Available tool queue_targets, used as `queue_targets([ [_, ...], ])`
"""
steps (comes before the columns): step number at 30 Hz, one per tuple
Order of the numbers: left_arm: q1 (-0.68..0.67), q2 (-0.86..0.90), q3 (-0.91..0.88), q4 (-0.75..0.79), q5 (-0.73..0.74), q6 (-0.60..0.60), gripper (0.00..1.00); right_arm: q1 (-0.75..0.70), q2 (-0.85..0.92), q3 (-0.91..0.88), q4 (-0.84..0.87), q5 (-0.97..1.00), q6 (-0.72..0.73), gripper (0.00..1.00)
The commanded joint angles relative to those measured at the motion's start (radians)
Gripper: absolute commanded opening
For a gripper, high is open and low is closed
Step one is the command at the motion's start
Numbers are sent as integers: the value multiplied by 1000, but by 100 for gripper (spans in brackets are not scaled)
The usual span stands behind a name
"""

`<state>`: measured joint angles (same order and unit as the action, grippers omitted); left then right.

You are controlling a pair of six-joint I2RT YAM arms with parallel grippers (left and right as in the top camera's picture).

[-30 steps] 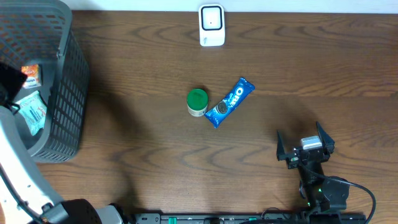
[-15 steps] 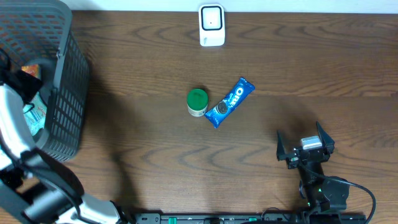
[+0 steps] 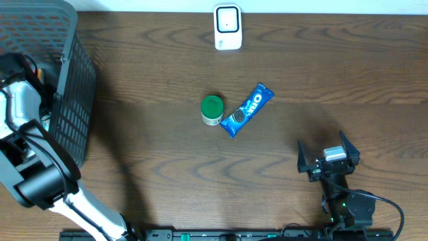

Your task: Scan the item barcode

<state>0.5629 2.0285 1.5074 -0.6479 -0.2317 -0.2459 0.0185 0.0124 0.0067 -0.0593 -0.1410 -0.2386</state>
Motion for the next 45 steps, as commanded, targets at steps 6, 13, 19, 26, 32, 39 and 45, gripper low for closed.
queue_targets([
  [6,3,106,-6,-17,-70,33,98,-3,-6,-1,-4,1,-2,99],
  [13,2,115,-2,-56,-70,32,33,-3,-6,-1,-4,1,-2,99],
  [19,2,85,62,-149,-70,32,9,-3,-6,-1,-4,1,-2,99],
  [26,2,-64,255,-315,-57,16,8,-3,-6,-1,-4,1,-2,99],
  [32,2,-313,332,-322,294,-18,8,-3,-6,-1,-4,1,-1,99],
  [39,-65,-555,331,-293,914,-66,8,-3,-6,-1,-4,1,-2,99],
  [45,-303,-566,326,-293,1213,-31,8,-3,-6,-1,-4,1,-2,99],
])
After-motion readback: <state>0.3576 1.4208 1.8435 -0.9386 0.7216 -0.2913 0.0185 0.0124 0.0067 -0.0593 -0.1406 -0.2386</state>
